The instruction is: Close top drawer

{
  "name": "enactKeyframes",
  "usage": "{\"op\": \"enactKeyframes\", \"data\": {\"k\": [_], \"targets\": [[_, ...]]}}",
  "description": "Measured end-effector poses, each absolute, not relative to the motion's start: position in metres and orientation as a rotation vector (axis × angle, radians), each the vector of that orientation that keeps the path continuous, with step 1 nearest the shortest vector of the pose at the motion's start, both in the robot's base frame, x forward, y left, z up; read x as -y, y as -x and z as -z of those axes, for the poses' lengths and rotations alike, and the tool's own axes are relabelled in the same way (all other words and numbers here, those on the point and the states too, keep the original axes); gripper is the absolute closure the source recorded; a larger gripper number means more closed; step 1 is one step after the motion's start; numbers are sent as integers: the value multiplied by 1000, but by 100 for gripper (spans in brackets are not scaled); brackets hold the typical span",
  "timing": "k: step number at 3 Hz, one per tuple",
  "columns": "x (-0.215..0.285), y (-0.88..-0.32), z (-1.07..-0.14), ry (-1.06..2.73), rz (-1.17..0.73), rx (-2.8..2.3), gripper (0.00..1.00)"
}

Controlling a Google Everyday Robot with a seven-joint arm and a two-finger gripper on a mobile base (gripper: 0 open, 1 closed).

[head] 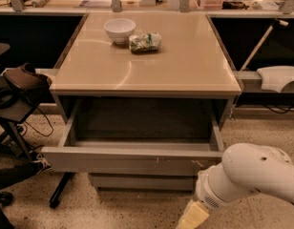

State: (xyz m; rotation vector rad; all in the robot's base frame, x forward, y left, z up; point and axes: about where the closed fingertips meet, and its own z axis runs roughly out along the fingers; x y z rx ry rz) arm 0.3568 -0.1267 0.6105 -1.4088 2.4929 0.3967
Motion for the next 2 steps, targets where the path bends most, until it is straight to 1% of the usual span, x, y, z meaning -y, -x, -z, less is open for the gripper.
{"op": "enactKeyframes", "data": {"k": [1,2], "targets": [[127,-357,-611,1409,-396,-2493,0],[131,-361,-606,1389,-352,-2514,0]]}}
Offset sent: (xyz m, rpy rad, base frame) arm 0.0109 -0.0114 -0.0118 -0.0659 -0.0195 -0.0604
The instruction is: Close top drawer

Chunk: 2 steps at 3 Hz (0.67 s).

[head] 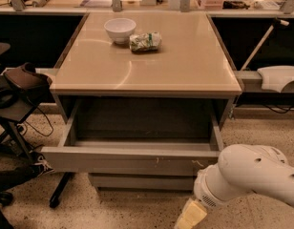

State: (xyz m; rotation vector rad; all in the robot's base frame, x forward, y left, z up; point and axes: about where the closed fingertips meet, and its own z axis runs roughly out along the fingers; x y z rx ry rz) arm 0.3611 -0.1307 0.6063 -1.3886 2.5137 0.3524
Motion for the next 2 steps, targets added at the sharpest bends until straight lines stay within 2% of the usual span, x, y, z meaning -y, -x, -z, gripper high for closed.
{"op": "enactKeyframes", "data": {"k": [2], "targets": [[105,-424,-638,1410,-209,-2362,0]]}}
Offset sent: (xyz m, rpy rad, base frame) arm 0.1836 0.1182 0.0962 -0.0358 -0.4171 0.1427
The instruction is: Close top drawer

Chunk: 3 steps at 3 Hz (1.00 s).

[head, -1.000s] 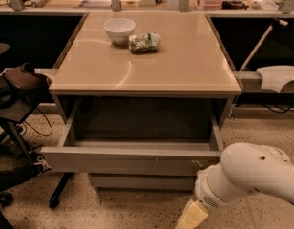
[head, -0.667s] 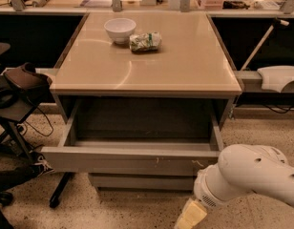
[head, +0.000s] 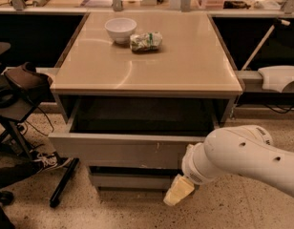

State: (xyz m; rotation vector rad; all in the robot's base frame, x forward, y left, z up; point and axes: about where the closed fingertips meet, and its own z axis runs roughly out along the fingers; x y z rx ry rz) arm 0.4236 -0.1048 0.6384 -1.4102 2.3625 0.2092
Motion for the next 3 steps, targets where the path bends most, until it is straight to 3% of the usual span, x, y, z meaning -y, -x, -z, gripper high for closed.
{"op": "enactKeyframes", "data": {"k": [1,2,3], "targets": [[91,-472,-662,1404,-136,-2306,0],[93,-470,-662,1404,-136,-2306,0],[75,-511,-667,1409,-139,-2311,0]]}}
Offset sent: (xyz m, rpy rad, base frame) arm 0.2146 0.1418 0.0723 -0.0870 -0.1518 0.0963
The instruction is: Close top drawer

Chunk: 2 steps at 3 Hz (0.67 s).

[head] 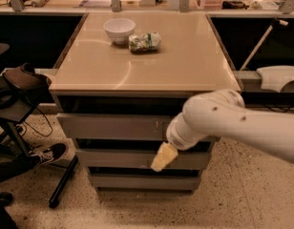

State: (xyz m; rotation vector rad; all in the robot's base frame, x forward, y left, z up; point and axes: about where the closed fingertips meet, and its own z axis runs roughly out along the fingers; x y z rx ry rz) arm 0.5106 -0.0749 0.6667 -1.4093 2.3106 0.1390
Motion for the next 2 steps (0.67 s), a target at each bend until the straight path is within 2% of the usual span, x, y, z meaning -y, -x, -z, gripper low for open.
{"op": "enactKeyframes", "data": {"k": [1,2], "targets": [[70,-582,-648,1374,-208,-2384,0],[66,-611,-654,1331,-219,-2367,0]]}}
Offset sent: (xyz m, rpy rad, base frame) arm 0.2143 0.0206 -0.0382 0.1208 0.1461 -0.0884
